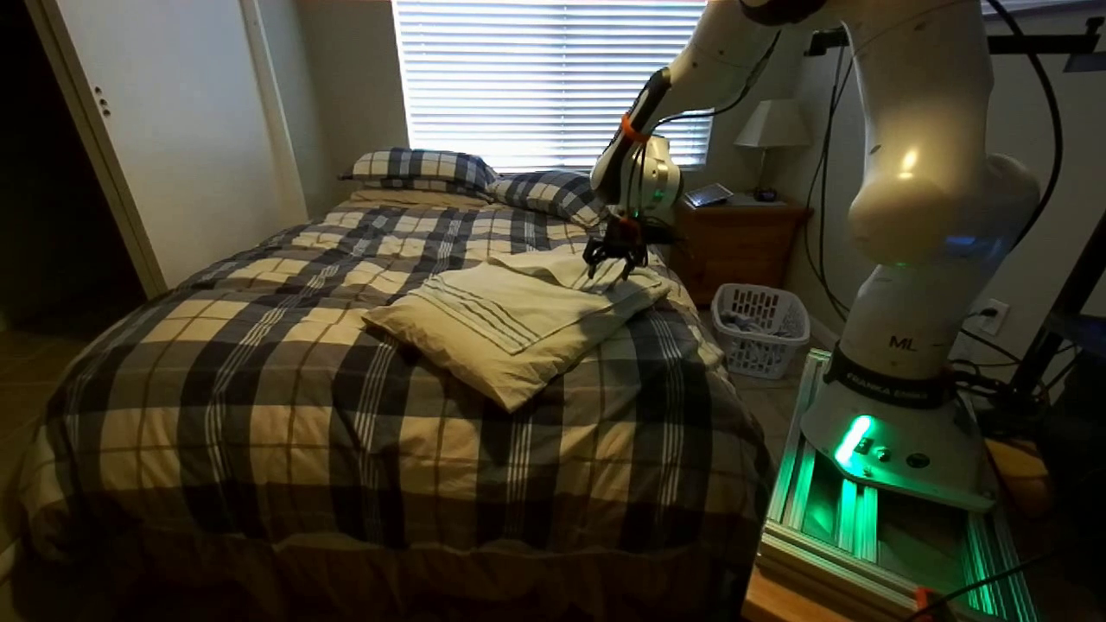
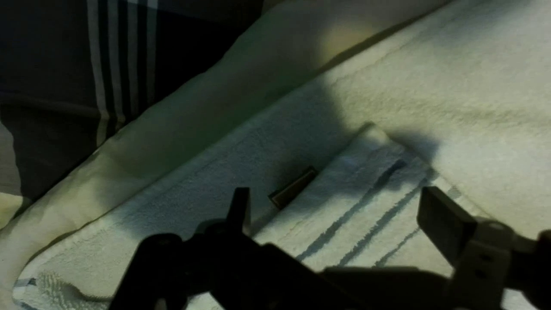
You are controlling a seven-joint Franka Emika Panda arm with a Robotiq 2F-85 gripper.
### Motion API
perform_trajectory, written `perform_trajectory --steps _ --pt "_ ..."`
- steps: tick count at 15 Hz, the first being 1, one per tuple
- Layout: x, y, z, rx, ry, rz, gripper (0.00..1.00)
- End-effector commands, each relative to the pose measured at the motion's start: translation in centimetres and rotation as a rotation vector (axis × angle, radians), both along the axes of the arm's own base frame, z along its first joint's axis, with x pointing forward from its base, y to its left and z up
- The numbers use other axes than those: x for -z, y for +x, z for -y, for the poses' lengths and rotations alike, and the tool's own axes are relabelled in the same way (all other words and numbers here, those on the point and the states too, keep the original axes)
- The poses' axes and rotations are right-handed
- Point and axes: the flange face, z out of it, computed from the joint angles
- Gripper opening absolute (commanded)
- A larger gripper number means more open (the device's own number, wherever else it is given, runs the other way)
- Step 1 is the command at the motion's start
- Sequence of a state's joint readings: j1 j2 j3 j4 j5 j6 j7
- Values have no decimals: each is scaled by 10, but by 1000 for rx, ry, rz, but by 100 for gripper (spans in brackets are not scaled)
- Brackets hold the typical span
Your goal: Unfold the towel fully from left to right on the pillow
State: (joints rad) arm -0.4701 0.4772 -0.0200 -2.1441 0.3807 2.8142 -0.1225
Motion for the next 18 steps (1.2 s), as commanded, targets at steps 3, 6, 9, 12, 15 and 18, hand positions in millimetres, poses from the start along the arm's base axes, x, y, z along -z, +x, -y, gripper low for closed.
perform_trajectory --steps 3,6,9,12,15,18 --pt "12 9 8 17 31 38 69" --pt "15 10 9 22 37 36 47" --pt "16 10 11 32 36 32 25" --pt "16 10 13 37 36 33 5" --pt "15 9 16 44 36 36 0" --pt "7 7 12 54 40 32 0"
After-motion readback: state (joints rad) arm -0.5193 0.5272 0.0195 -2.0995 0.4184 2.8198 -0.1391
